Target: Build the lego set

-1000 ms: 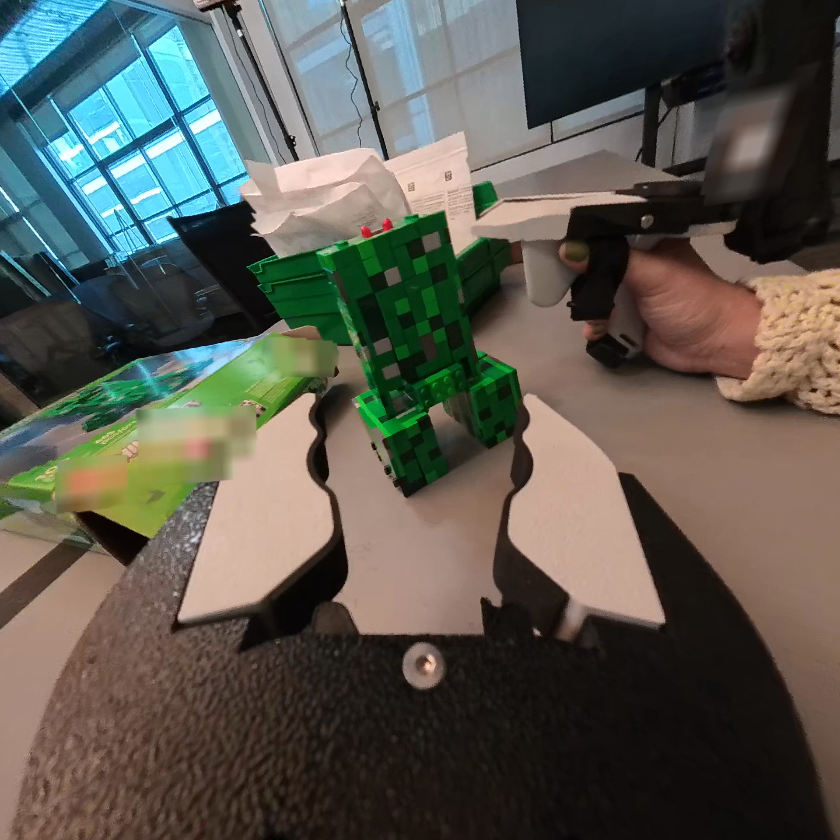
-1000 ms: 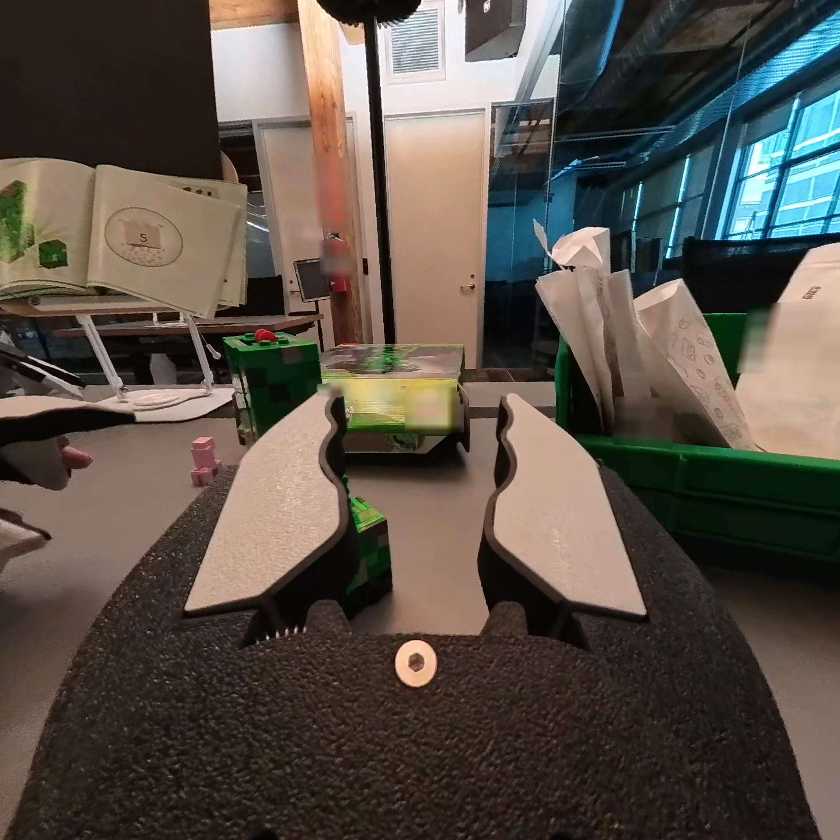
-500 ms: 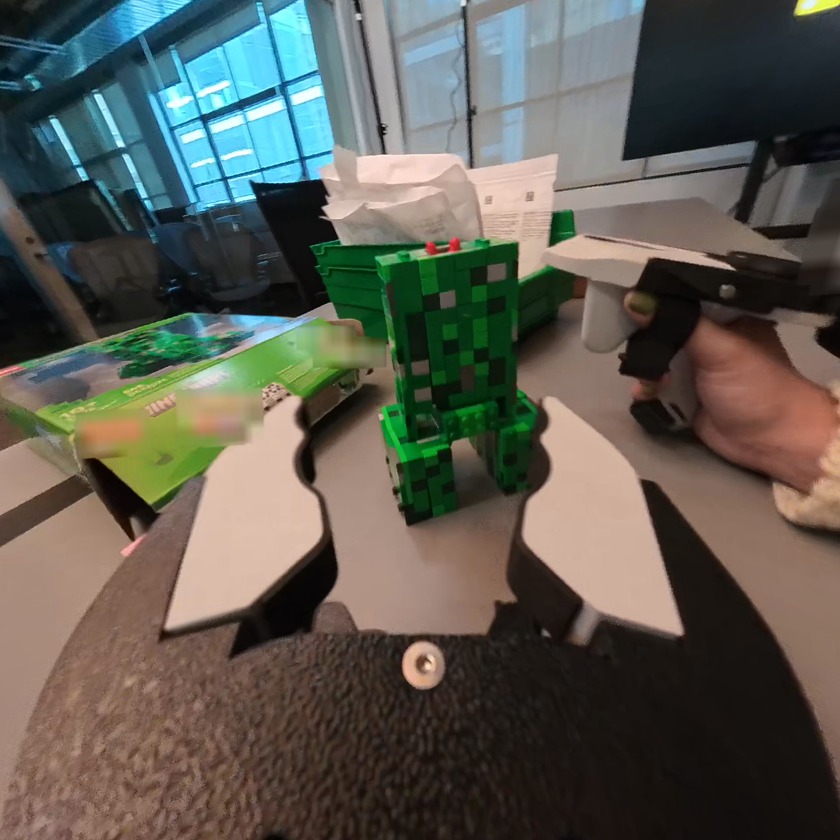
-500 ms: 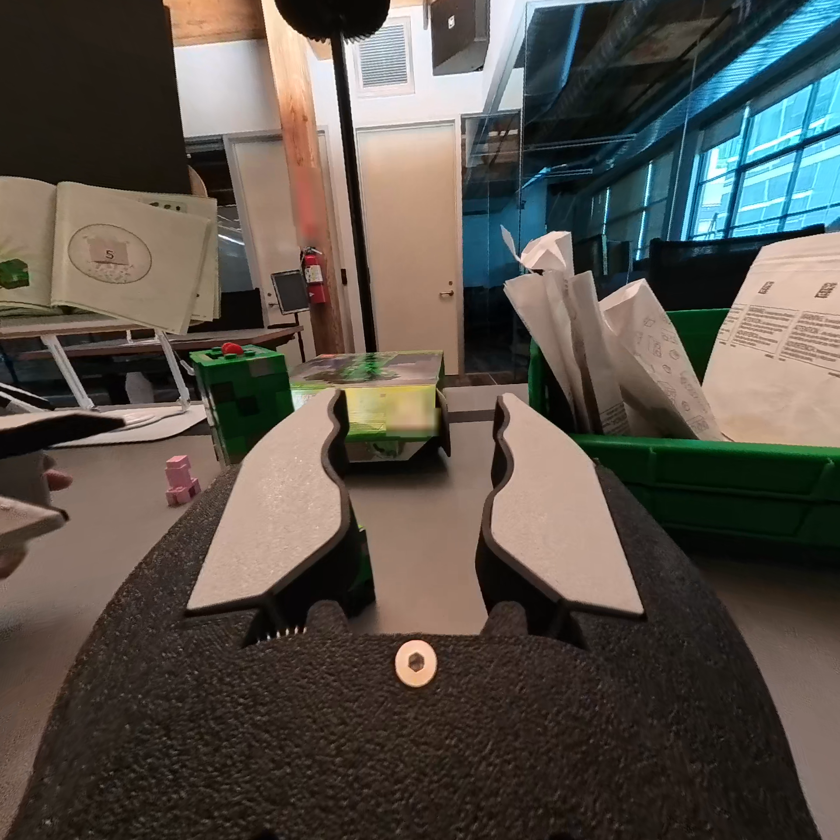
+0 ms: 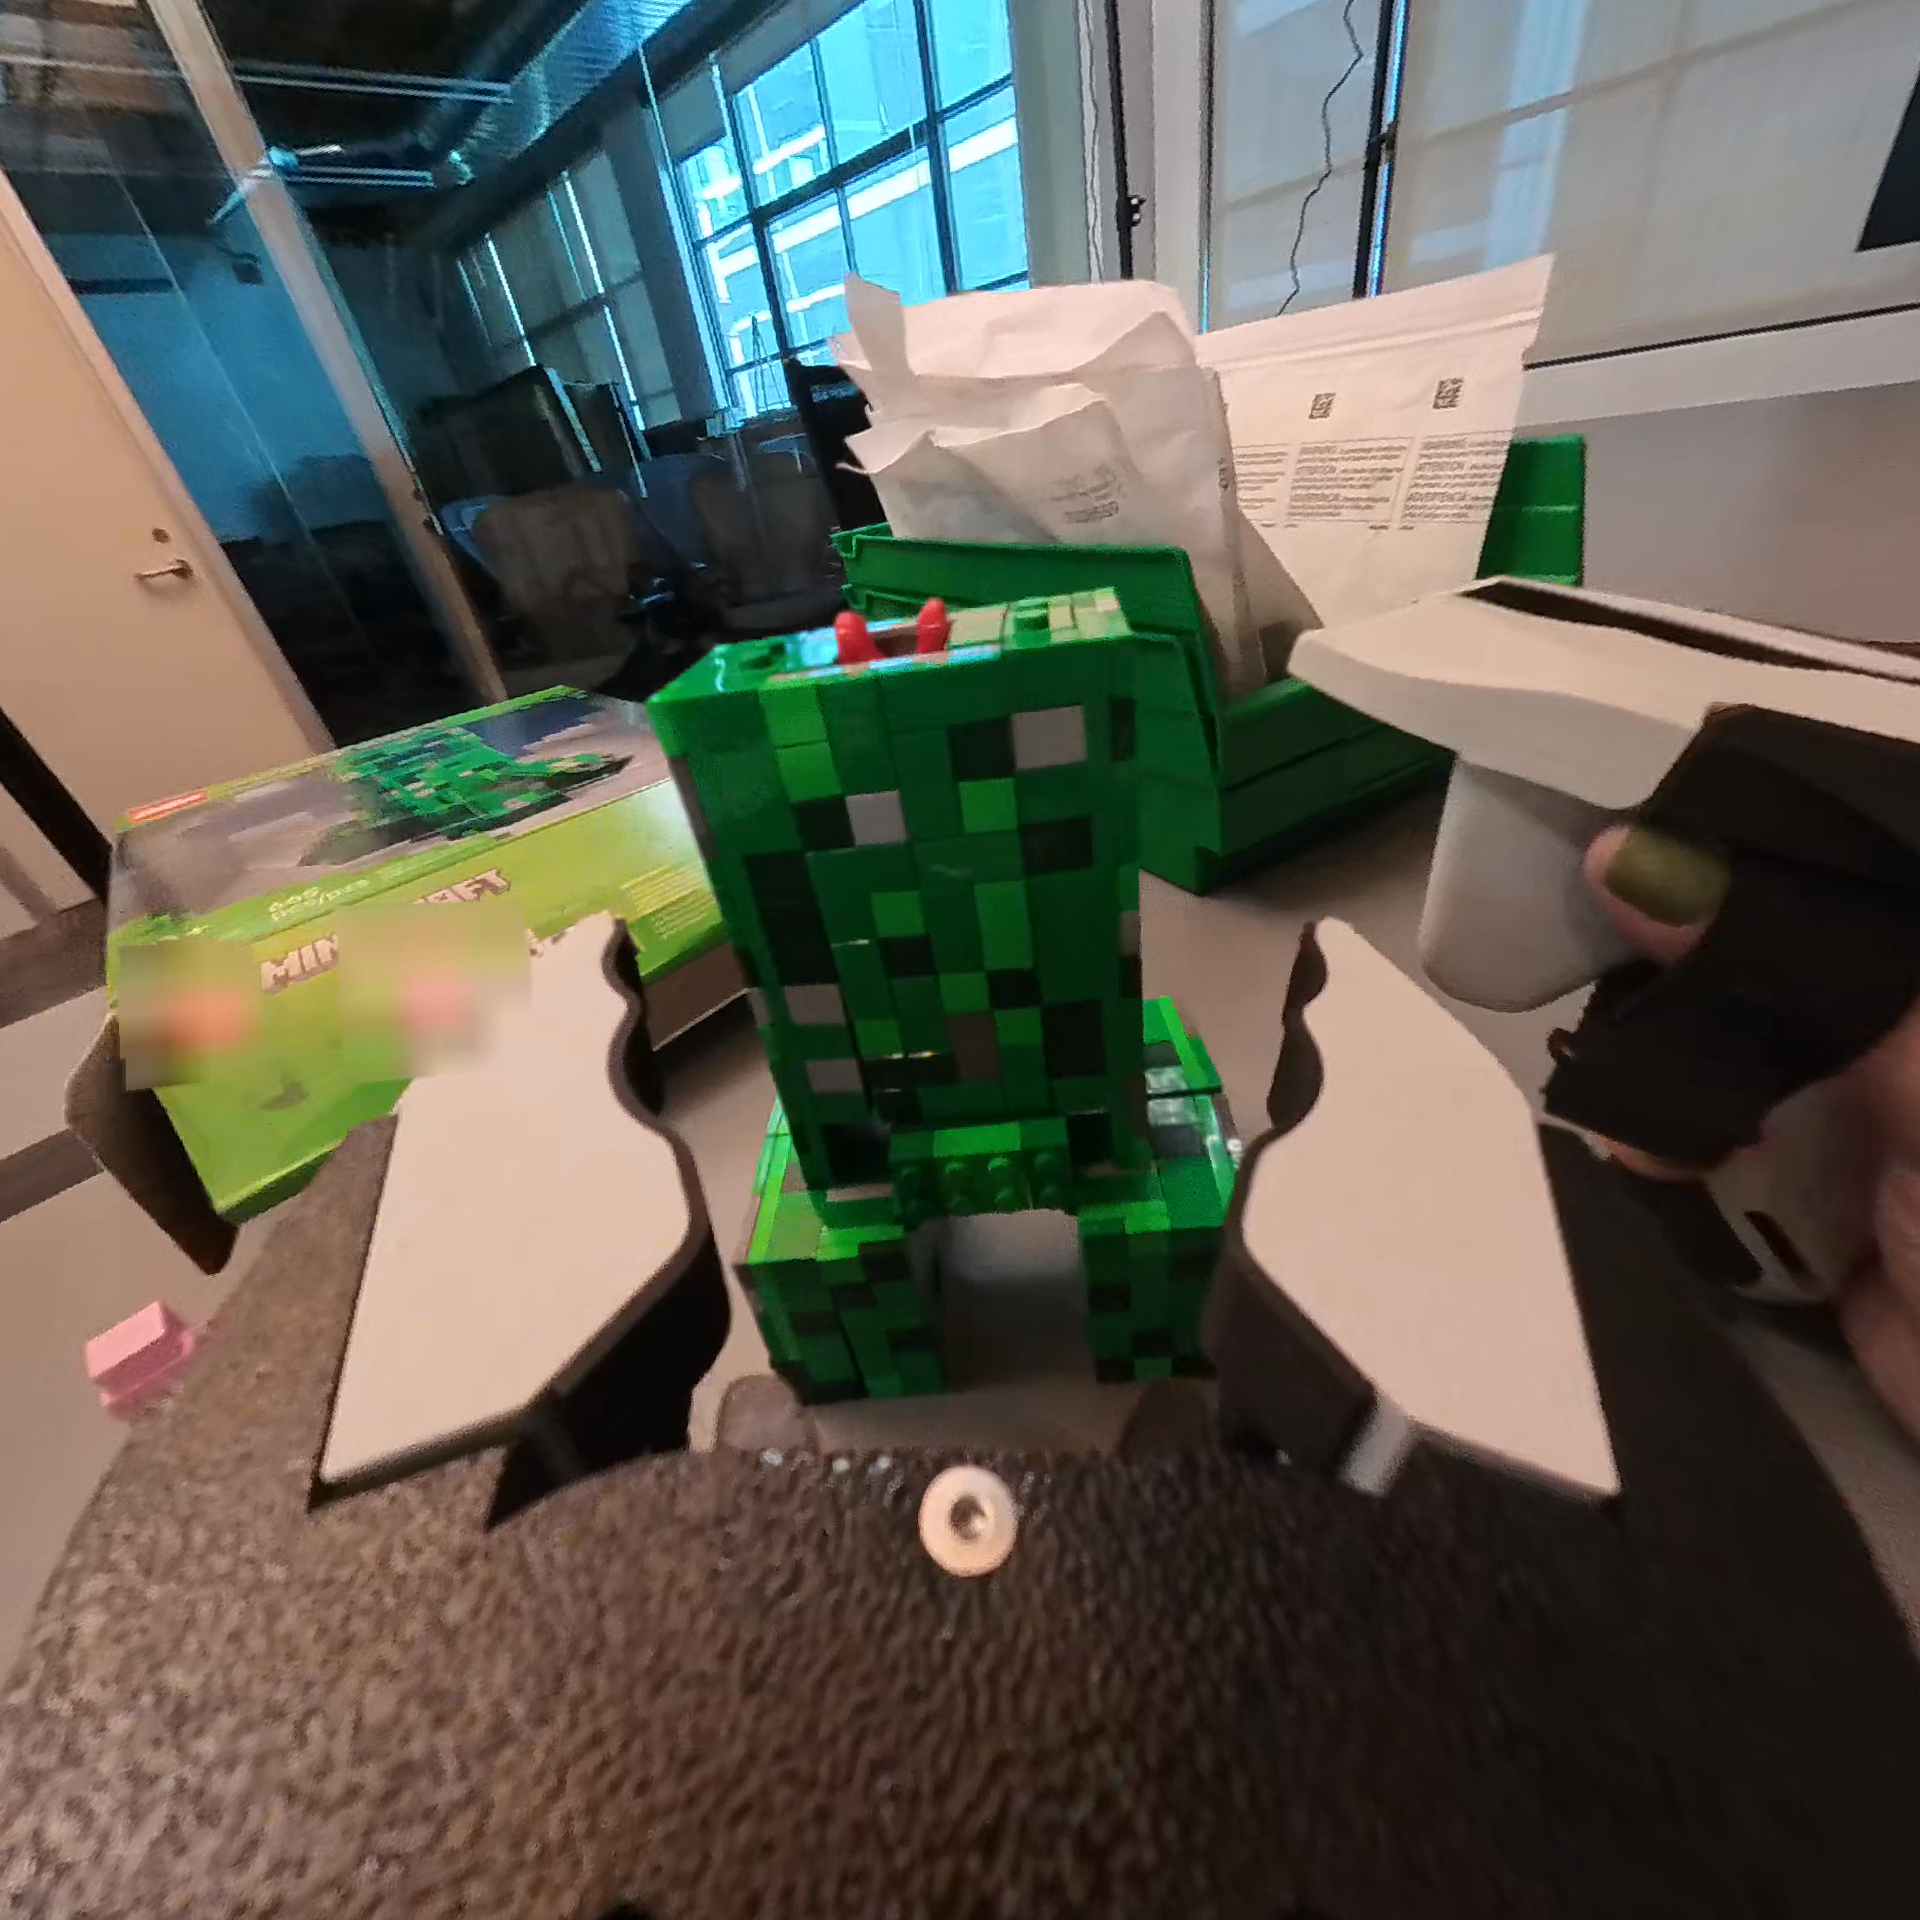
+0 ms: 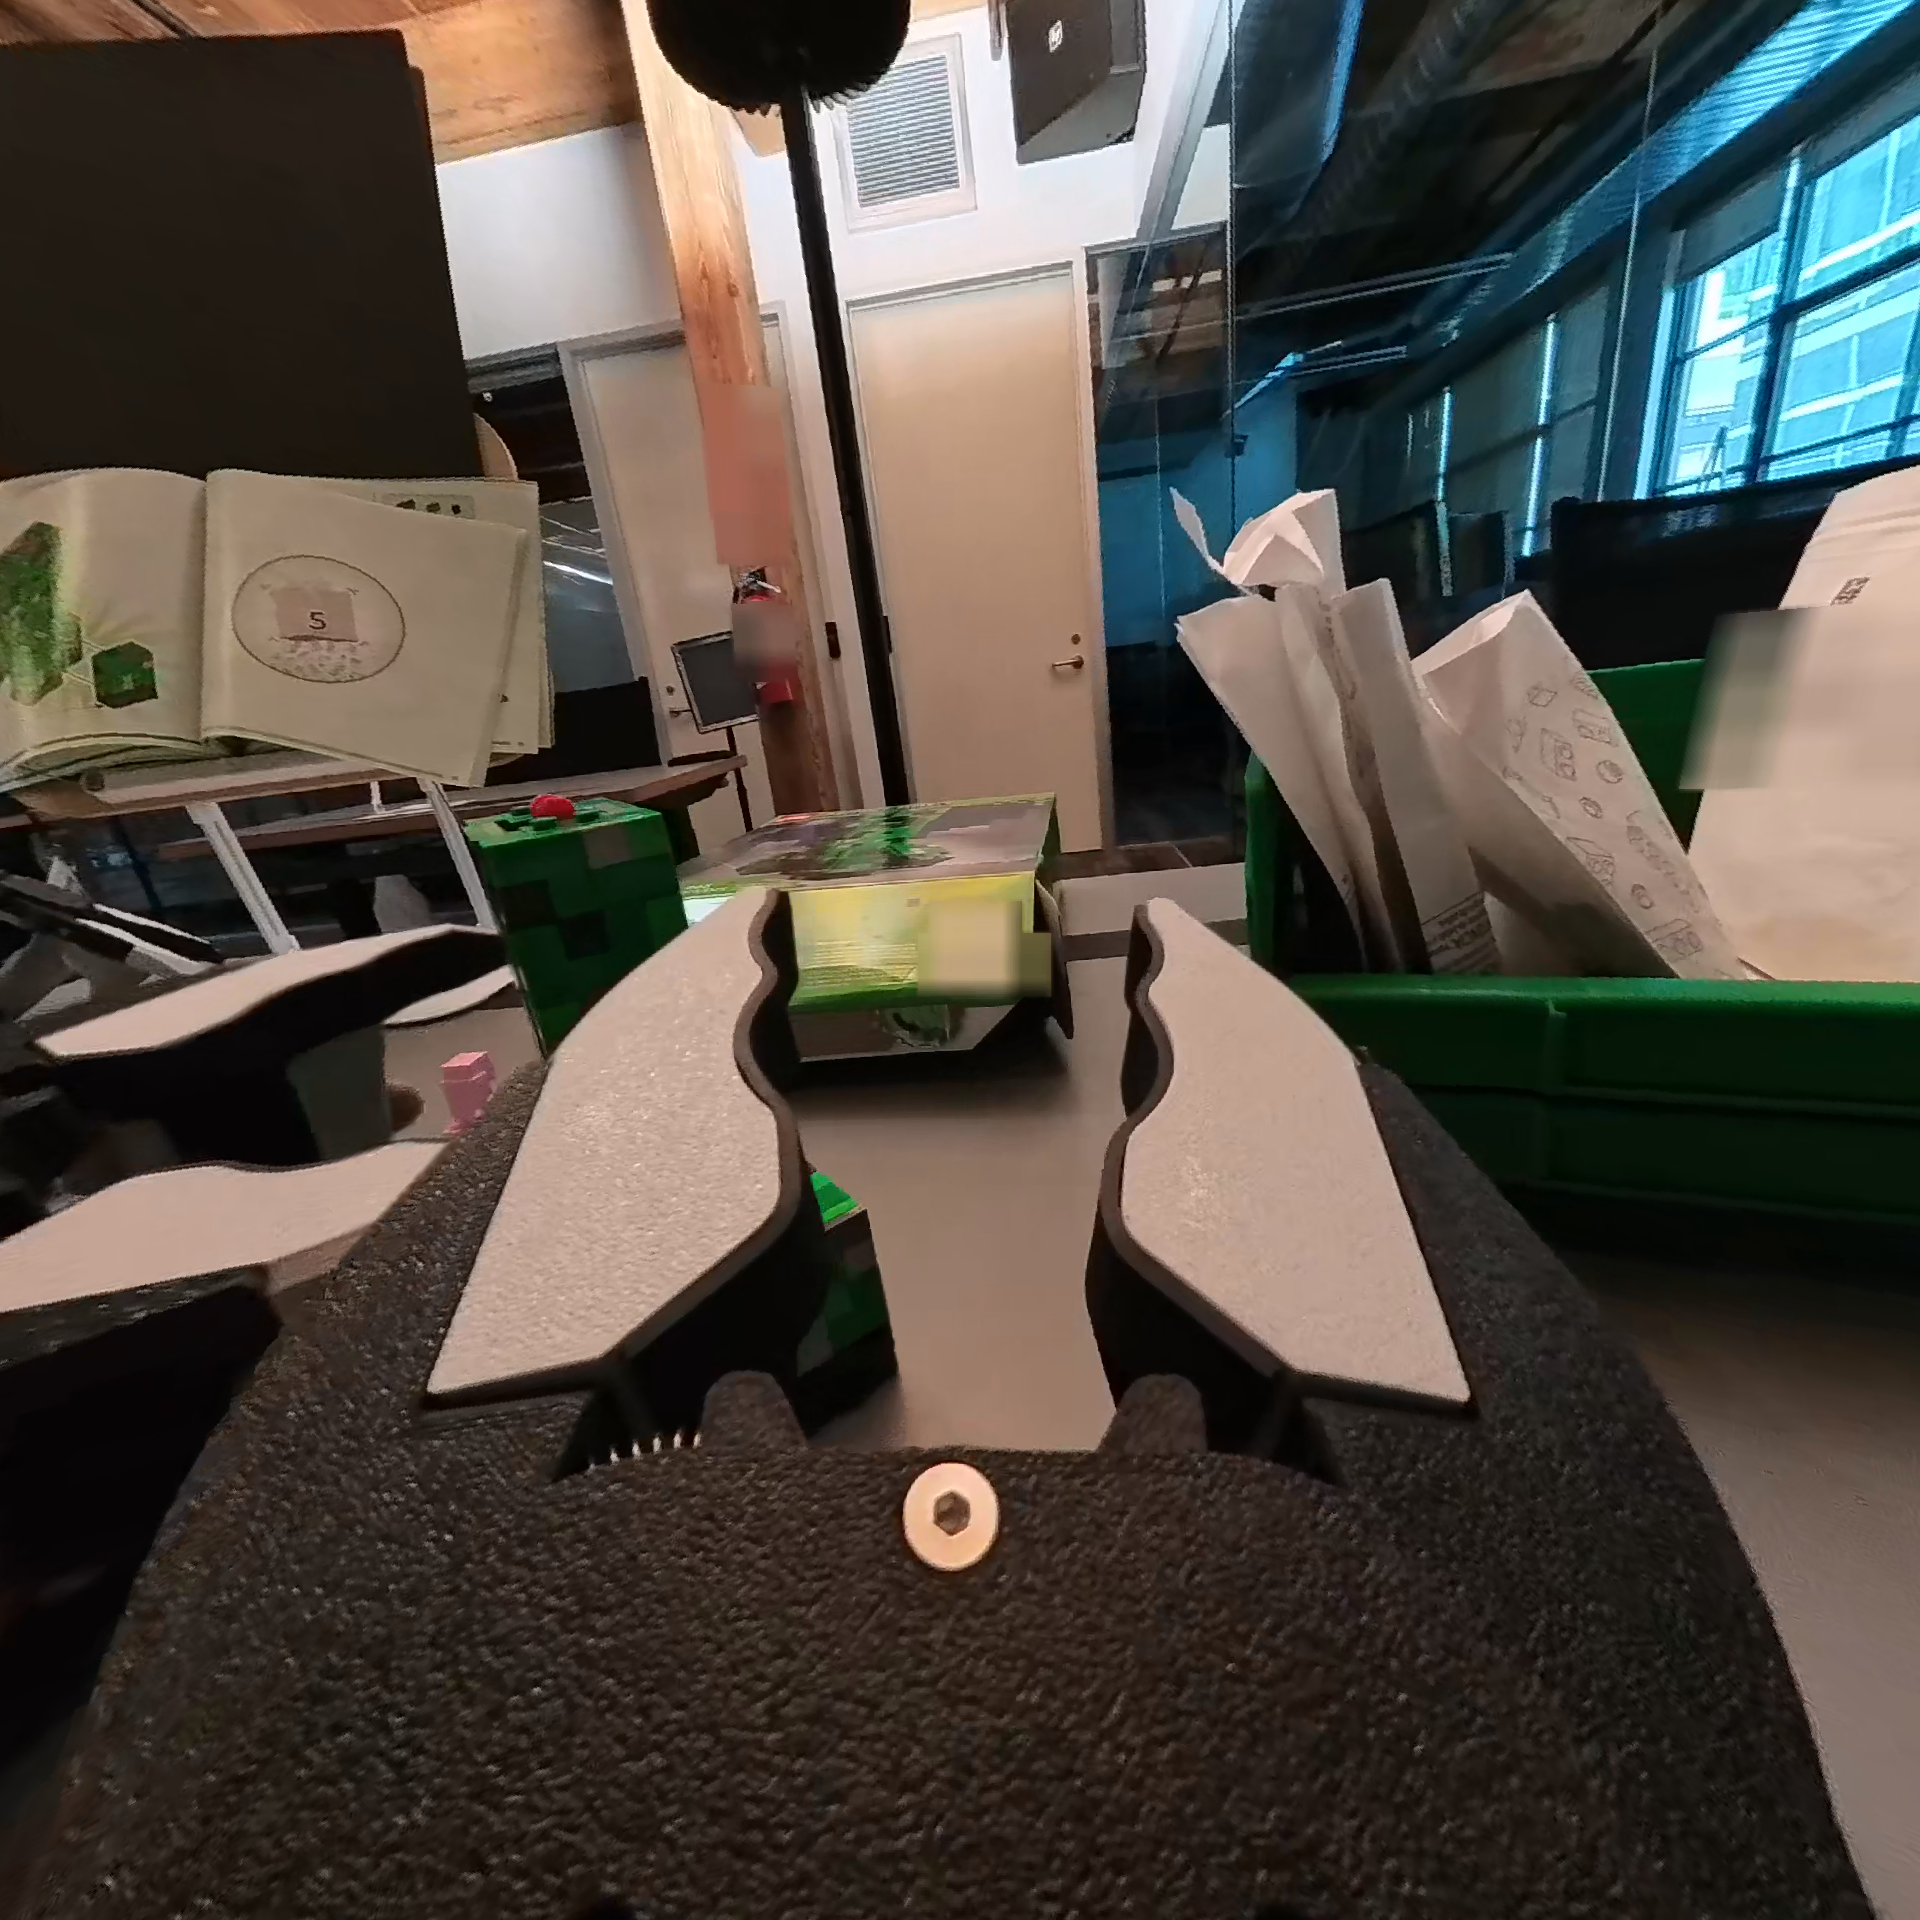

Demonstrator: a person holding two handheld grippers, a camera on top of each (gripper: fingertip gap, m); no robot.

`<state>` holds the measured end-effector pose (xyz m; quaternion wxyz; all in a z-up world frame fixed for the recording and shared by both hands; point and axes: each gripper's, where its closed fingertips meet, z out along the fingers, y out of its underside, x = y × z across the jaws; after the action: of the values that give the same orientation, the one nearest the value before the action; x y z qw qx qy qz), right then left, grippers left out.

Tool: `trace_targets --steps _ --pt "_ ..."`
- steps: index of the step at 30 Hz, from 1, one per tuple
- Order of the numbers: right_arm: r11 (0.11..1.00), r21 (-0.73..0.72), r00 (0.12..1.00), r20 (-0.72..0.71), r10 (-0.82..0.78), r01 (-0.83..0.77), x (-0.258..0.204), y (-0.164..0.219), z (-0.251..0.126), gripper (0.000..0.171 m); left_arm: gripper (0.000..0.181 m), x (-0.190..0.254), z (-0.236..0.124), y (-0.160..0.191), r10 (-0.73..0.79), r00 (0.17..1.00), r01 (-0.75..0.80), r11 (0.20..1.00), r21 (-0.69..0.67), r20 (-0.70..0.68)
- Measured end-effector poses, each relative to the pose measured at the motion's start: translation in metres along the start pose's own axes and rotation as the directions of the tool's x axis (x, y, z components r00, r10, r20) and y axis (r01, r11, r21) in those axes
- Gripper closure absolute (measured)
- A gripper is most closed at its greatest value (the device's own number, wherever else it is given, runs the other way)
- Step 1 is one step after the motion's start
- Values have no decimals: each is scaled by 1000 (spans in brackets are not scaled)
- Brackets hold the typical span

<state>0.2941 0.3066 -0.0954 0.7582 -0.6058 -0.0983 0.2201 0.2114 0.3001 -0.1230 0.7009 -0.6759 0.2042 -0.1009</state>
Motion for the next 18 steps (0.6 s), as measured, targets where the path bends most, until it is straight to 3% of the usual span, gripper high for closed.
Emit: trace_targets --steps 13,18 --pt "1000 -16 999 34 21 -21 -6 2 1 111 101 -3 9 14 8 1000 -7 996 -89 10" --pt "999 -19 999 33 35 -34 -5 3 1 110 102 -3 9 15 -16 1000 15 995 -94 -8"
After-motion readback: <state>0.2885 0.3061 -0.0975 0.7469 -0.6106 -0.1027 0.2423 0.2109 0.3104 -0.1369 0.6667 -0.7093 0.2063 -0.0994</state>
